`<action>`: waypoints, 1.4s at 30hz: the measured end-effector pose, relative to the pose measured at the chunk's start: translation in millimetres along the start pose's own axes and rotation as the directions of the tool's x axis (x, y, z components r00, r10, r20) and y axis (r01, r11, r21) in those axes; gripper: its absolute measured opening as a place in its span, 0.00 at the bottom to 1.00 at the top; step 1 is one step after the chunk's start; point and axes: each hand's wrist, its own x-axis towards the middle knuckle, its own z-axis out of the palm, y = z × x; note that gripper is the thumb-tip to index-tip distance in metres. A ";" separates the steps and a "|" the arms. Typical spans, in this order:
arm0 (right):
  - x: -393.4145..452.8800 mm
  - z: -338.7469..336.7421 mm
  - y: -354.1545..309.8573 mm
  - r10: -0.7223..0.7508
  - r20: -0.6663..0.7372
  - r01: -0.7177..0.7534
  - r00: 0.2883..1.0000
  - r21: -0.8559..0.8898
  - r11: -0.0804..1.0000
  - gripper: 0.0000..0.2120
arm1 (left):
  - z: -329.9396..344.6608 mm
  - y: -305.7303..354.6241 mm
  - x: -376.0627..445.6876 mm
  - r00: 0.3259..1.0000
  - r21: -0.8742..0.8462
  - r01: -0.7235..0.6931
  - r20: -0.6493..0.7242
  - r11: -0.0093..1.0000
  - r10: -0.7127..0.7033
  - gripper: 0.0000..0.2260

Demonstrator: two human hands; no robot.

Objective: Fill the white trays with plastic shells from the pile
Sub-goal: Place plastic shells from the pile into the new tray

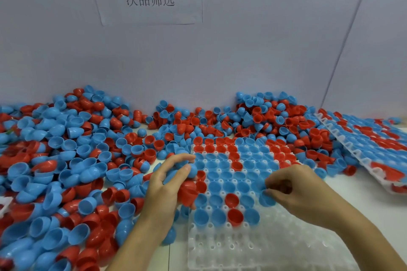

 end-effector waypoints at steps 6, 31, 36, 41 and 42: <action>1.2 27.6 -2.1 0.079 0.142 -0.034 0.987 -0.294 0.955 0.03 | 1.1 4.5 -2.0 1.000 -0.029 0.023 -0.007 0.999 -0.024 0.08; 2.7 22.8 -9.0 0.027 0.115 0.019 0.993 -0.380 0.925 0.07 | 3.5 10.7 -4.5 0.997 -0.086 0.072 0.002 0.994 -0.073 0.07; 2.4 19.9 -5.8 -0.011 0.081 0.041 0.997 -0.375 0.926 0.09 | 3.9 11.1 -4.7 0.997 -0.088 0.072 -0.008 0.994 -0.073 0.08; 18.0 21.6 -20.3 -0.160 -0.088 0.137 0.983 -0.229 0.964 0.09 | 4.4 12.8 -4.6 0.996 -0.114 0.091 0.003 0.989 -0.091 0.13; 23.0 25.1 -26.1 -0.193 -0.119 0.173 0.974 -0.160 0.972 0.09 | 4.7 12.6 -4.7 0.996 -0.114 0.093 0.006 0.989 -0.093 0.14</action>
